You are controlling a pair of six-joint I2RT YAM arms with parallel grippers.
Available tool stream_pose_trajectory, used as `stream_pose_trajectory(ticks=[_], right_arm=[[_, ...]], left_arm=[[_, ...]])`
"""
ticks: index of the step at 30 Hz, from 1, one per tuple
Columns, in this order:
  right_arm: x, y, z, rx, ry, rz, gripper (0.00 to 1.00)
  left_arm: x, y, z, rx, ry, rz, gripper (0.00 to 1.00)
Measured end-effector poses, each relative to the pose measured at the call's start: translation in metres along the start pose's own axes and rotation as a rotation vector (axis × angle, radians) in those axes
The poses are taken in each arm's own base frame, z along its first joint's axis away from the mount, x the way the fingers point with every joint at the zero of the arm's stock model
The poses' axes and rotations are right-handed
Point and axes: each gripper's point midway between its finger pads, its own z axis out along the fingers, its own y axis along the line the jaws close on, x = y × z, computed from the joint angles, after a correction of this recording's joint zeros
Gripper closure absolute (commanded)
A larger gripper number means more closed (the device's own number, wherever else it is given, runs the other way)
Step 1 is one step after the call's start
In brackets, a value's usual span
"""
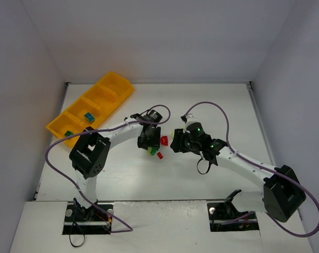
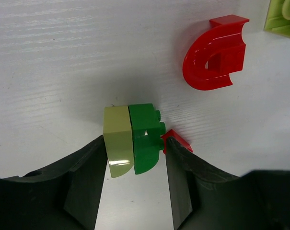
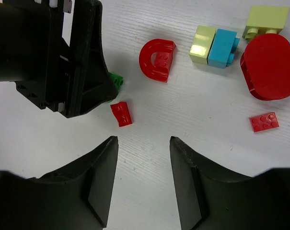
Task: Sort the legos into containers by color
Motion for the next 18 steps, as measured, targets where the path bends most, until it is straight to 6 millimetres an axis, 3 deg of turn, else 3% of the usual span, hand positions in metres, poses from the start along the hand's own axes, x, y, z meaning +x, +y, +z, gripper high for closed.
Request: stream_pose_trajectory(ticks=[2,3,5,11,14,17,18], right_arm=[[0.0,0.0,0.0,0.0,0.0,0.0,0.56],[0.0,0.0,0.0,0.0,0.0,0.0,0.57],[0.0,0.0,0.0,-0.001,-0.001,0.0,0.57],[-0.003,0.003,-0.003,-0.013,-0.013,-0.003,0.58],[-0.006,0.008,-0.007,-0.038,-0.02,-0.007,0.56],[-0.013,0.016,-0.014,-0.075,-0.04,-0.008,0.45],[-0.016,0.019,-0.016,-0.087,-0.049,-0.009,0.35]], left_arm=[[0.001,0.001,0.001,-0.007,0.003,0.001,0.6],[0.001,0.001,0.001,-0.01,0.003,0.001,0.7],[-0.001,0.002,-0.001,-0.016,-0.001,0.001,0.76],[-0.006,-0.001,-0.006,-0.01,-0.02,0.0,0.76],[-0.011,-0.008,-0.018,0.029,-0.05,0.0,0.76],[-0.023,-0.023,-0.046,0.13,-0.124,-0.001,0.76],[-0.027,-0.029,-0.057,0.172,-0.153,-0.001,0.76]])
